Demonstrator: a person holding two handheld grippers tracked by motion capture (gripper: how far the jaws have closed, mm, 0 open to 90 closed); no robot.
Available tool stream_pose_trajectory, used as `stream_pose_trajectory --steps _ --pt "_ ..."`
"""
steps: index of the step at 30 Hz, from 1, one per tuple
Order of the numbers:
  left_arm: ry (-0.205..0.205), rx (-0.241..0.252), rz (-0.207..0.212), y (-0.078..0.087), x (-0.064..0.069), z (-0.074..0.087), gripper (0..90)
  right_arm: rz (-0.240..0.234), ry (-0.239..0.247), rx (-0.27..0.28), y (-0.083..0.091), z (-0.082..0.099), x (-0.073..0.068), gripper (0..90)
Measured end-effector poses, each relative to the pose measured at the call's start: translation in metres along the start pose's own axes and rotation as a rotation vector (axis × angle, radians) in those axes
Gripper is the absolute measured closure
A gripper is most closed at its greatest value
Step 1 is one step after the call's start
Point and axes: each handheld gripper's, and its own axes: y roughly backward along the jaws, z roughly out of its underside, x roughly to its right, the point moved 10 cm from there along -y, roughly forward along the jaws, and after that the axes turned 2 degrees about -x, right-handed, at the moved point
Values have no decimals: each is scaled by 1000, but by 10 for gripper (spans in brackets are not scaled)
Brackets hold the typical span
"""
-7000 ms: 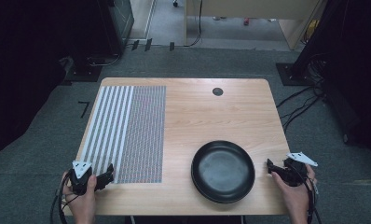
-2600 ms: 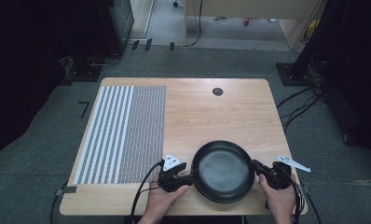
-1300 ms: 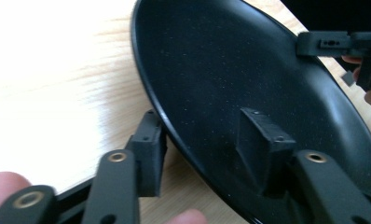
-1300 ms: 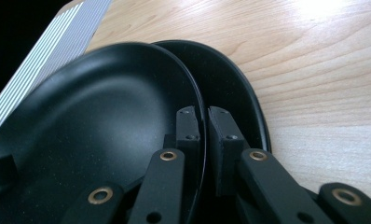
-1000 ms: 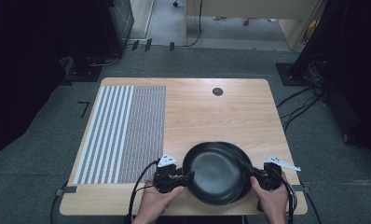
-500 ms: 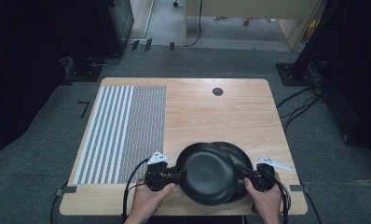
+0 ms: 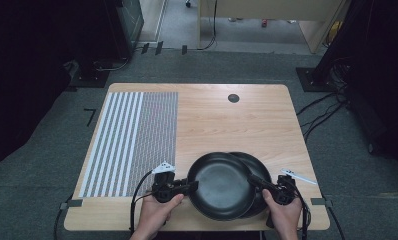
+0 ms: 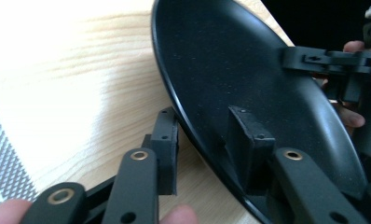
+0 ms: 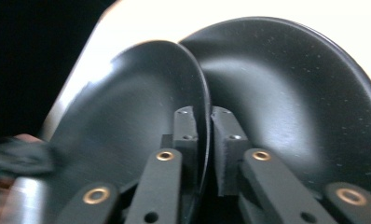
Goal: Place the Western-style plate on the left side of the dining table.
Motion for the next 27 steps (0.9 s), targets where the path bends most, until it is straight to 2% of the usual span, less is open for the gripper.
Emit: stream_pose_trajectory --steps 1,2,3,6,12,17,21,22,25,27 --pt "31 -2 11 1 0 0 691 6 -13 -2 0 0 0 845" --pt "34 -3 9 2 0 0 699 25 -7 16 -2 0 0 848" --pt "38 3 11 2 0 -1 701 23 -21 20 -2 0 0 850" --pt "44 16 27 4 2 -3 723 -14 -82 32 -1 -4 -2 861" --pt "41 23 26 9 4 -8 749 0 -30 60 1 -9 -9 848" --pt "51 34 3 17 -2 -13 756 -2 -50 41 -8 -8 -13 843" --pt "61 55 0 25 -7 -19 765 -11 -46 35 -15 -11 -20 841" --pt "65 62 -3 28 -8 -22 765 -18 -43 34 -19 -13 -26 841" --pt "72 78 -7 34 -11 -26 765 -22 -41 34 -22 -16 -31 842" --pt "78 90 -11 41 -17 -31 765 -26 -29 30 -28 -21 -39 842"
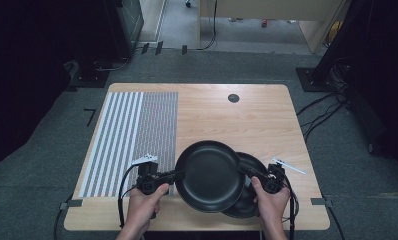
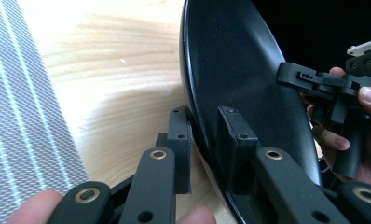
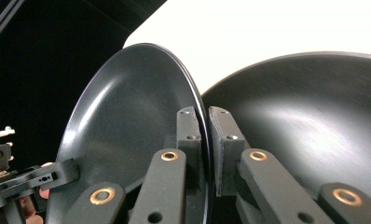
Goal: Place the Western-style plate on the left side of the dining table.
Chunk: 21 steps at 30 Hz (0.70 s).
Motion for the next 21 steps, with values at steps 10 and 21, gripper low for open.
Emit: stream_pose_trajectory --steps 10,21 --pt "22 51 -20 25 -20 -22 765 -30 21 -30 -29 -12 -29 845" --pt "14 82 -71 54 -51 -47 761 -60 30 -63 -72 -21 -60 844"
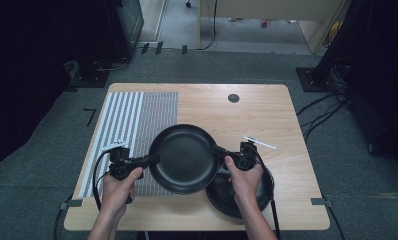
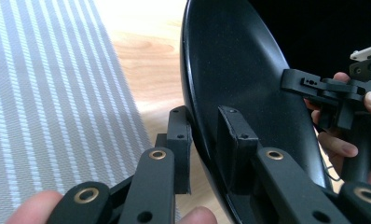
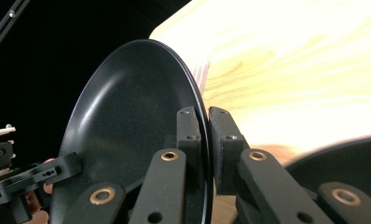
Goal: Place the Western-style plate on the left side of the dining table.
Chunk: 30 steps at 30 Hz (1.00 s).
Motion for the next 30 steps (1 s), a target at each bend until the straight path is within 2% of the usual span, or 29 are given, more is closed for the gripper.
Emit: stream_pose_trajectory --steps 3,5,10,15,17,22,27,28,30 --pt "9 1 -10 5 -10 -5 760 -6 0 -20 -17 -3 -7 845" --pt "16 3 -14 8 -17 -8 760 -7 2 -23 -20 -4 -9 845" --pt "42 17 -27 15 -37 -16 759 -7 6 -48 -44 -8 -18 845" --pt "54 38 -63 21 -56 -28 756 -13 5 -69 -70 -13 -26 845" --pt "60 39 -64 21 -60 -29 756 -15 5 -70 -73 -14 -26 846" --pt "94 49 -78 22 -79 -35 755 -7 17 -84 -94 -18 -31 846" --pt "117 66 -104 27 -97 -42 755 -9 16 -102 -114 -20 -35 846" --pt "119 70 -111 27 -100 -43 753 -9 18 -108 -123 -22 -37 845" --pt "127 75 -133 28 -108 -46 750 -8 21 -111 -128 -23 -38 845"
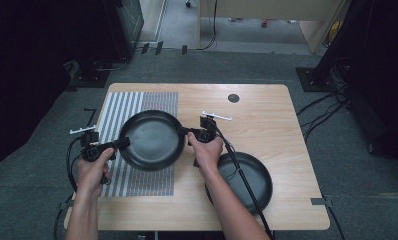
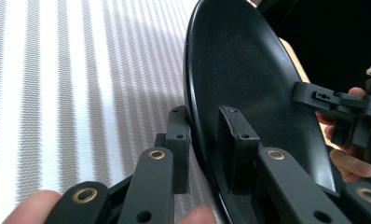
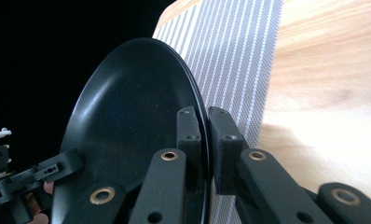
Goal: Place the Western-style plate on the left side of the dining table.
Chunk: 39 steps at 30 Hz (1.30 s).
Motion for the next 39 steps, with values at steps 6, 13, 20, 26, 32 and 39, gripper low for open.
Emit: stream_pose_trajectory --steps 6,13,20,26,32,39 --pt "39 18 -25 -2 -25 -9 745 9 15 -30 -32 -9 -5 844" --pt "90 33 -52 -7 -50 -12 741 26 24 -66 -59 -12 -5 842" --pt "120 42 -91 -14 -68 -11 734 40 20 -96 -83 -14 0 839" --pt "148 45 -102 -19 -78 -10 726 59 29 -112 -98 -18 5 837" --pt "174 59 -122 -18 -91 -10 721 61 44 -122 -111 -18 1 837" --pt "188 64 -143 -23 -98 -7 719 86 55 -124 -123 -18 5 828"
